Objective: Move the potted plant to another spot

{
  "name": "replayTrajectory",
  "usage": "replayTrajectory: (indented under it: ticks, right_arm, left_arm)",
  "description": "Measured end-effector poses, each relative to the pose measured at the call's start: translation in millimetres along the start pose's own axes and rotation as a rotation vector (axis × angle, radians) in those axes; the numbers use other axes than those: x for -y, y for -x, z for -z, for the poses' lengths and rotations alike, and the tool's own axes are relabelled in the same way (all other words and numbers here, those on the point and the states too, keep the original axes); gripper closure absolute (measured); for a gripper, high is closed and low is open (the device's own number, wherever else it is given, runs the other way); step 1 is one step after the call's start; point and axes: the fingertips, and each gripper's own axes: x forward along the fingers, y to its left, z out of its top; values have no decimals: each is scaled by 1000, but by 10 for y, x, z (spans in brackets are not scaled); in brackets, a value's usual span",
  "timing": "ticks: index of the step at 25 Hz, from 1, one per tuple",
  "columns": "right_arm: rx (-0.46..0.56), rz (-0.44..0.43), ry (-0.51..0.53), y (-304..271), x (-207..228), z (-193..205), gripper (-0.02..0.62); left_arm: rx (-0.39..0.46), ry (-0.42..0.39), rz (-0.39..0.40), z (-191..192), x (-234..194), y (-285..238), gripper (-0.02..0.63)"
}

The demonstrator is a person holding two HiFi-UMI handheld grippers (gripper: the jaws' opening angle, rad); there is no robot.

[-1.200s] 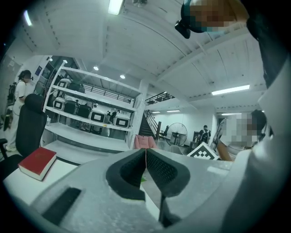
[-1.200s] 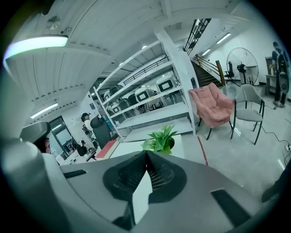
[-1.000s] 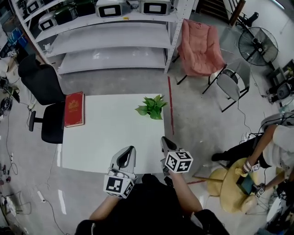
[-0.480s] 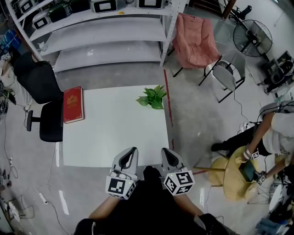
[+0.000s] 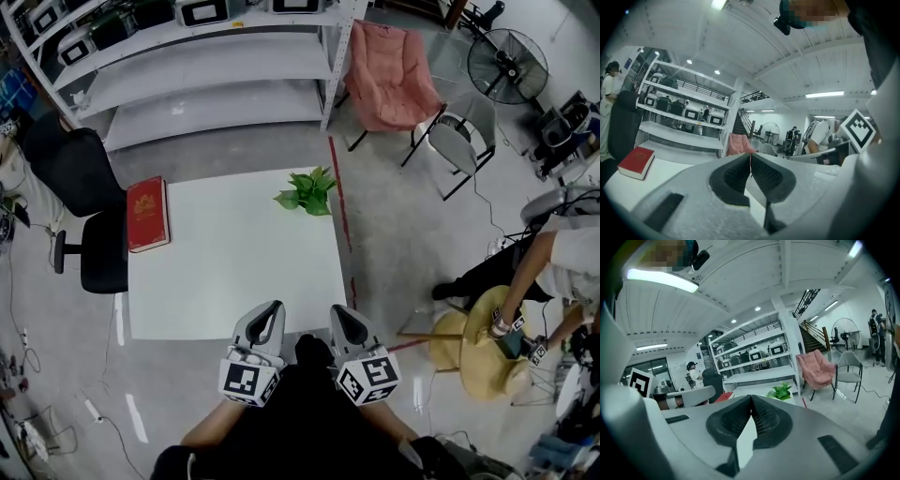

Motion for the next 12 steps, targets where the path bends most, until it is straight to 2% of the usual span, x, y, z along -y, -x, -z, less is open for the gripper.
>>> replayTrajectory:
  ticks: [12]
  right_arm:
    - [10, -9, 11, 12, -38, -7, 583]
  left_arm:
    - [0, -4, 6, -44, 37, -46, 586]
